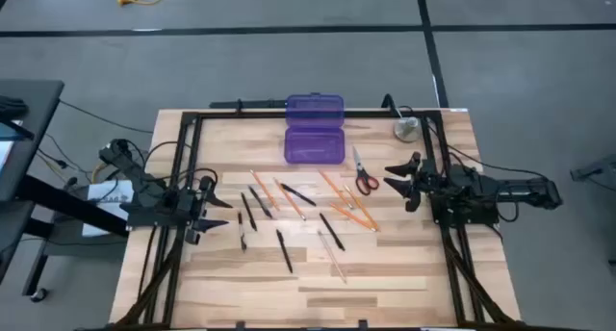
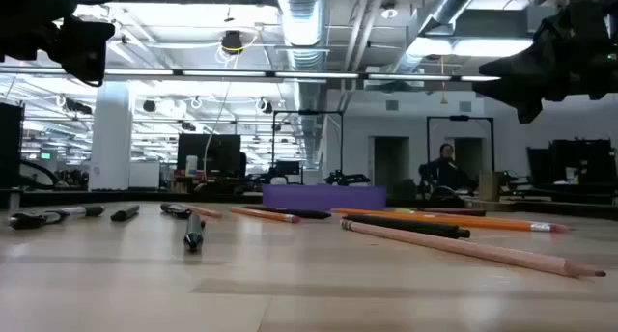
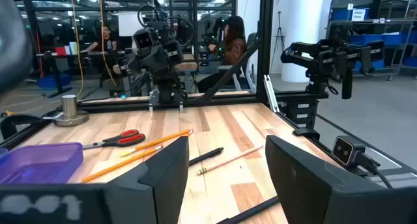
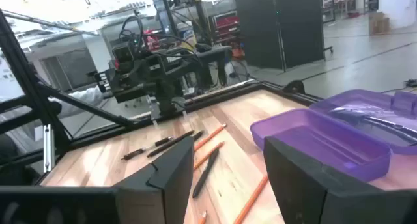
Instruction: Pick & place school supplies into a supply box
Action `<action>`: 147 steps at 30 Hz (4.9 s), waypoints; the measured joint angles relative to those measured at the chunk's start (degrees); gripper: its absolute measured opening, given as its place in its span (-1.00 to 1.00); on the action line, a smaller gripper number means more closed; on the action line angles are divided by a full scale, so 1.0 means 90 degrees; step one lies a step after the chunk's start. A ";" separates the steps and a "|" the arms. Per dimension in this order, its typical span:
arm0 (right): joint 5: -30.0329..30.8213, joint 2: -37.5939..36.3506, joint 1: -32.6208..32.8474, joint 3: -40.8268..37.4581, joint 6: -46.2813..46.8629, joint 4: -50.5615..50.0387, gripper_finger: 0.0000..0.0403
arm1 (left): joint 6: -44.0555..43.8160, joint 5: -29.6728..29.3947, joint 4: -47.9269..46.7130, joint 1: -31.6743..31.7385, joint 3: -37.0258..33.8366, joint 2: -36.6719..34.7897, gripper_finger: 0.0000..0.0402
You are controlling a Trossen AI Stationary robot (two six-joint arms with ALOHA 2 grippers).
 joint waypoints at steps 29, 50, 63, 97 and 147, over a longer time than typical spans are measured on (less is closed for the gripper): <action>0.0000 0.0001 0.0001 0.0000 -0.0001 0.0000 -0.12 | 0.0000 -0.0001 -0.0001 0.0000 -0.0001 0.0001 -0.03; 0.0000 0.0001 0.0001 -0.0001 -0.0001 0.0000 -0.12 | -0.0001 0.0001 0.0001 -0.0001 0.0001 0.0001 -0.03; 0.0000 0.0000 0.0001 0.0000 0.0000 0.0000 -0.12 | 0.0000 0.0001 0.0000 -0.0001 0.0000 -0.0001 -0.03; 0.0998 -0.0012 -0.0055 0.0164 0.0282 0.1902 -0.12 | -0.0552 0.0368 0.0890 0.0001 -0.0011 0.0001 -0.03; 0.0621 0.6070 0.1300 0.3193 0.2119 -0.2048 -0.12 | -0.0120 -0.0648 0.0686 0.0025 0.0001 0.0004 -0.03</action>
